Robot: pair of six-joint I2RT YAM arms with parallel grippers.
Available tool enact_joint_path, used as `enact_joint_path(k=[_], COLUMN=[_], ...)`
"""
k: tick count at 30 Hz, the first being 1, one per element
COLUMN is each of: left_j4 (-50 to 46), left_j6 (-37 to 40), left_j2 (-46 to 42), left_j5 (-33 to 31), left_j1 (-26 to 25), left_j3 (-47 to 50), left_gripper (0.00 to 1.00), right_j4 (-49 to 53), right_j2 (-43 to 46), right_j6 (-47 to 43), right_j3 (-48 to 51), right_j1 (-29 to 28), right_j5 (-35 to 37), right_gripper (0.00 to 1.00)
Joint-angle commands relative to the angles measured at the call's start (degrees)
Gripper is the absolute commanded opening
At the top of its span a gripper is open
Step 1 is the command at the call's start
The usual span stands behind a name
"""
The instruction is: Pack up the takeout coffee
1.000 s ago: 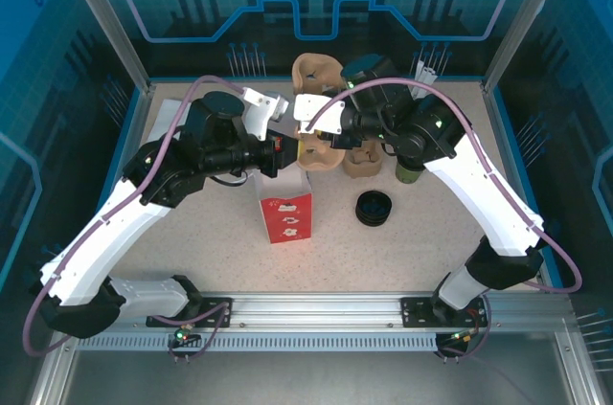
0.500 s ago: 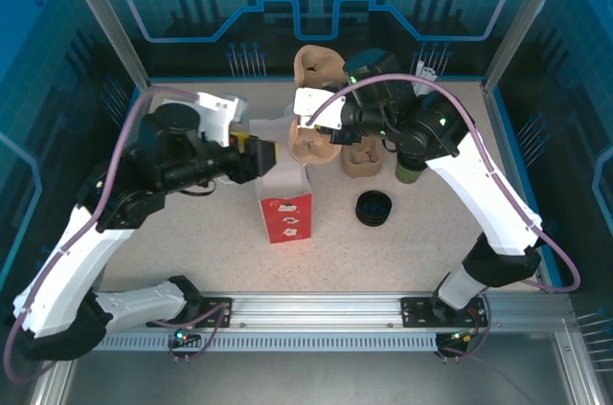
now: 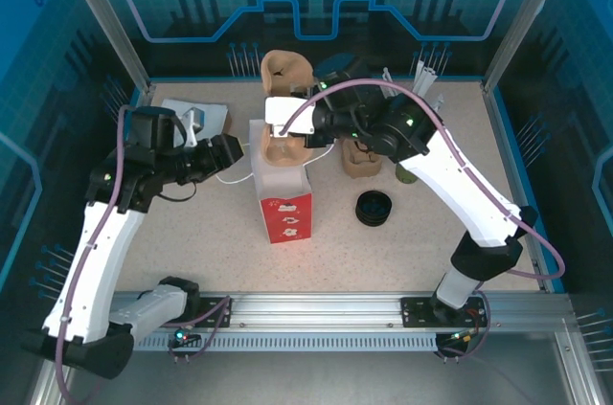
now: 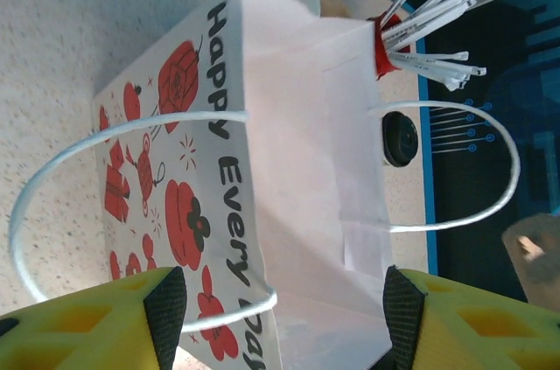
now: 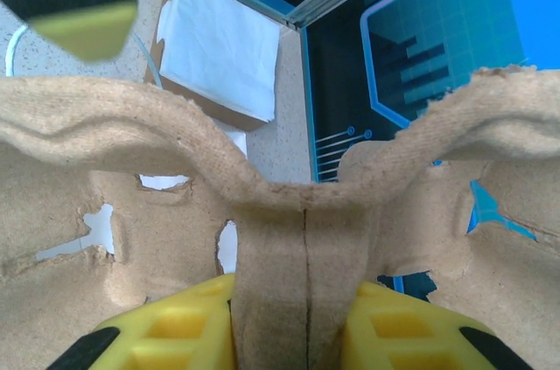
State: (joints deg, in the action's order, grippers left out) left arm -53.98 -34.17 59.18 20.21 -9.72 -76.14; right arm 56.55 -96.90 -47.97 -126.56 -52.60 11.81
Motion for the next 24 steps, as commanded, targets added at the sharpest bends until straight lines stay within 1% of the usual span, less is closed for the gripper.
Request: enact_joint_path(k=[1, 7, 13, 14, 19, 24], left_j4=[4.8, 10.1, 11.2, 11.3, 10.9, 10.5], left_j6=[-2.2, -3.0, -2.0, -1.8, -0.8, -0.1], left_j2=[0.4, 2.7, 5.0, 5.5, 7.0, 7.3], left_j5=[6.0, 9.3, 10.3, 10.3, 10.0, 9.6], left_j1=[1.3, 1.3, 1.4, 1.3, 1.3, 1.3], left_j3=[2.3, 6.1, 7.7, 7.8, 8.0, 8.1], left_gripper=[0.64, 0.61, 0.57, 0.56, 0.40, 0.27], right_j4=[-5.1, -8.8, -13.0, -13.5, -14.9, -16.4], right_j2=[-0.3, 0.1, 2.0, 2.3, 3.3, 4.3], right_j6=[-1.8, -0.9, 0.2, 0.2, 0.0, -0.8], right_j3=[1.2, 6.0, 13.0, 13.8, 17.8, 20.8], right_j1=[-1.7, -2.7, -3.1, -3.2, -3.5, -4.0], right_j5=[1.7, 3.7, 5.2, 5.4, 7.0, 8.5], right_gripper=[0.28, 0.27, 0.26, 0.26, 0.25, 0.25])
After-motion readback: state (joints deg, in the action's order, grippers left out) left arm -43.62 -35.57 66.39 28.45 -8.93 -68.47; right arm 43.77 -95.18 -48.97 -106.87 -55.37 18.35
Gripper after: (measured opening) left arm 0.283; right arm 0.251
